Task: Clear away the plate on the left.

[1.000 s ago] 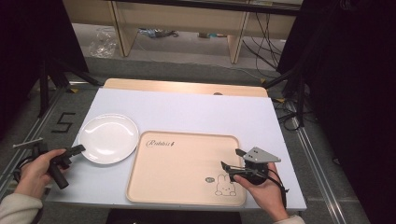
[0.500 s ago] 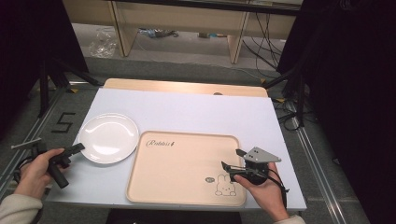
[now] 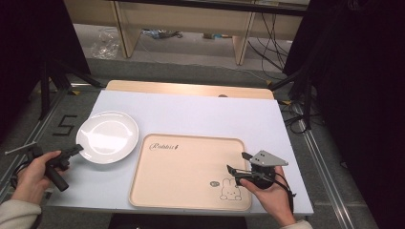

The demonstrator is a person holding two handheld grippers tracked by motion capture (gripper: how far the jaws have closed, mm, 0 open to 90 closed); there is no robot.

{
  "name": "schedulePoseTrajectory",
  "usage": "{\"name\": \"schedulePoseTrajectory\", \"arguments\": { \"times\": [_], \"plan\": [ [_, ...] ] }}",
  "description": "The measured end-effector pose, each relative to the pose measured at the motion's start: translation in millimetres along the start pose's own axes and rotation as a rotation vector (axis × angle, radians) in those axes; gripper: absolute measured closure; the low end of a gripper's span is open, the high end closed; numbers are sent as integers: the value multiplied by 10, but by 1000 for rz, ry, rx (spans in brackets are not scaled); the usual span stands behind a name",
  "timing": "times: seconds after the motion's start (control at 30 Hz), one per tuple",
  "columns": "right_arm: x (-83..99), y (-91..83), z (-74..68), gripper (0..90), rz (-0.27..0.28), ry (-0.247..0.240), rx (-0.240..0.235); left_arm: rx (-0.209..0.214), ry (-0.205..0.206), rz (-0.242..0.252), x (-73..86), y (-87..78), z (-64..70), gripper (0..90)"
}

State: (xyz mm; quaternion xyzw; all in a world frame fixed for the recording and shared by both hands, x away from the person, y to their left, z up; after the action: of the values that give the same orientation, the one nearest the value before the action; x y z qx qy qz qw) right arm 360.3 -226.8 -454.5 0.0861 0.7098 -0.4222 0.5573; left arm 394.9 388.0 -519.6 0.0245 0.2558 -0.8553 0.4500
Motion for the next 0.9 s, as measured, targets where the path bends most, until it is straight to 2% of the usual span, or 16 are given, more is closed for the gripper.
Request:
{"name": "schedulePoseTrajectory", "arguments": {
  "times": [0.03,0.1,0.17,0.2,0.23,0.3,0.33,0.4,0.43,0.47,0.53,0.57,0.67,0.7,0.77,0.9],
  "plan": [
    [0,2,4,278,1,-6,-4,45,-24,-4,6,-17,35,873],
    [7,-1,-10,278,-7,18,-8,24,-37,0,11,-30,80,873],
    [4,-12,3,279,-8,4,7,26,-40,2,14,-36,104,873],
    [5,-4,4,279,0,7,1,35,8,16,4,-28,89,873],
    [7,-7,10,279,0,9,-1,36,-35,1,20,-41,133,873],
    [8,-7,12,279,2,13,-2,39,-35,2,28,-41,159,873],
    [10,-4,23,280,7,9,0,48,17,15,24,-30,148,873],
    [15,-2,28,281,14,20,-3,55,22,14,36,-26,184,873],
    [16,-7,44,281,17,8,-4,59,-7,-1,61,-29,258,873],
    [19,-9,43,281,16,16,-12,63,-9,-2,71,-24,287,873],
    [22,-23,37,281,12,24,-11,80,37,4,77,3,304,873],
    [21,-24,43,281,17,16,-11,80,1,-14,102,2,348,873],
    [24,-32,34,281,16,23,-12,88,-26,-32,137,19,409,873],
    [15,-39,45,281,25,-4,1,102,50,-26,134,58,382,873],
    [17,-50,15,281,17,22,6,110,55,-37,151,78,402,873],
    [15,-50,24,281,15,10,7,116,62,-47,170,98,428,873]
  ]
}}
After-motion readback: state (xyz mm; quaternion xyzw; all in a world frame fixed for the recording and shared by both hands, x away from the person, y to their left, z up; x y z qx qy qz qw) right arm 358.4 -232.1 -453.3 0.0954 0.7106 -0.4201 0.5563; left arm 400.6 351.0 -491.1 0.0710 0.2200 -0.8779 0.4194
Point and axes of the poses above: each handheld gripper's, and its own axes: y roughly forward along the jaws, x roughly out of its underside, z roughly to its right, the point moved 3 cm from there along y, roughly forward along the jaws, and after that the axes turned 6 degrees about -x, right-handed, at the moved point
